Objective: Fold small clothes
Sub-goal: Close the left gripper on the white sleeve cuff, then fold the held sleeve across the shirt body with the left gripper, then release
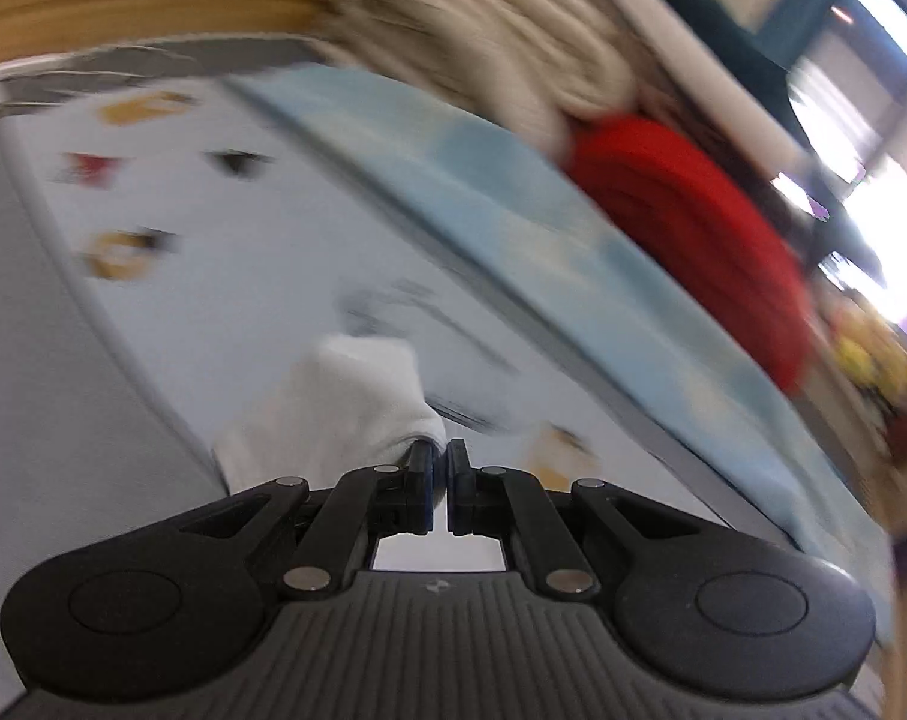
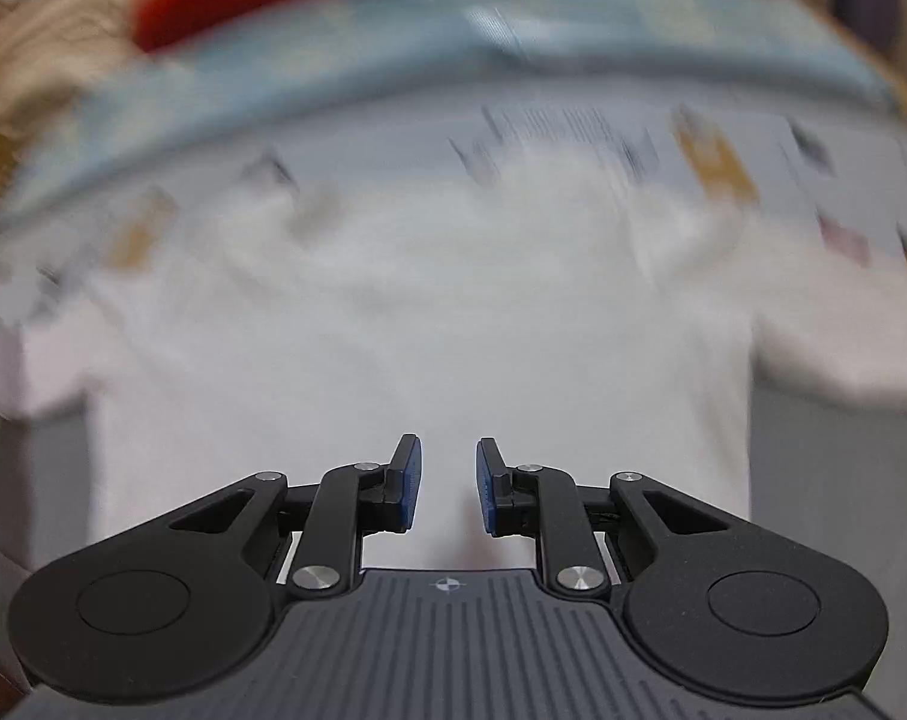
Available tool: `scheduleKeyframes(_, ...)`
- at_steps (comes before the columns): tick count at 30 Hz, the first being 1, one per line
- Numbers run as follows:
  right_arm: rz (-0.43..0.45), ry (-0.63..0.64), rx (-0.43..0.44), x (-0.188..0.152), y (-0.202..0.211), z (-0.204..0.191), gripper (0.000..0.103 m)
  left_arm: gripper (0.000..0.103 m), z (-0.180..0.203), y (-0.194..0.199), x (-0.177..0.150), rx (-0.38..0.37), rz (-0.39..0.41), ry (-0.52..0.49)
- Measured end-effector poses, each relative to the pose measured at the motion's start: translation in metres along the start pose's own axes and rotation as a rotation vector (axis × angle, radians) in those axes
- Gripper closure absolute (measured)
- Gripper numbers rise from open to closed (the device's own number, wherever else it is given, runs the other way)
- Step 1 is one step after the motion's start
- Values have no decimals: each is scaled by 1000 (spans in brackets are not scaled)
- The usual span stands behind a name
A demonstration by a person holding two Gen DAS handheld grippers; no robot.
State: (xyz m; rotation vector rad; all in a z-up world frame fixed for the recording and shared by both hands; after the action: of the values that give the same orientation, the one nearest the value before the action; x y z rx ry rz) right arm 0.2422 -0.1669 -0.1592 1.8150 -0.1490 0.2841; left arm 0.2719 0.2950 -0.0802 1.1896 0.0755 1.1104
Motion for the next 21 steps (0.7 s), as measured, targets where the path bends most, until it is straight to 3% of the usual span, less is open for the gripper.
scheduleKeyframes(6, 29, 17, -9, 9, -14, 9, 80, 100, 161, -18, -94, -193, -162, -217)
scheduleKeyframes(10, 23, -19, -8, 12, -25, 25, 80, 99, 260, -19, -191, -390, -357, -398)
scheduleKeyframes(12, 19, -30, -3, 14, -30, 32, 80, 89, 288, -17, -228, -462, -466, -497)
scheduleKeyframes(15, 19, -46, 15, 19, -37, 37, 80, 81, 290, -17, -226, -405, -394, -560)
scheduleKeyframes(18, 24, -63, 31, 23, -42, 39, 80, 81, 261, -34, -198, -291, -352, -488)
scheduleKeyframes(21, 21, -90, 50, 30, -48, 40, 76, 81, 218, -53, -165, -131, -329, -389)
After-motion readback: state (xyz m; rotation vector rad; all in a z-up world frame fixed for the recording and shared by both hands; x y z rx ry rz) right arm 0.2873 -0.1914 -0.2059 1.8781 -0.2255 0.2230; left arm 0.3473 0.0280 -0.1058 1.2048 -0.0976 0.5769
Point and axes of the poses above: each gripper's, at about its wrist camera, not at the fingertips, and y roughly against the way its jaws point, z to its right, x to its top, the point moved 10 cm from there along -y, roughly the way its jaws point, and after that the axes turned 9 degrees about -z, right-handed, at the moved point
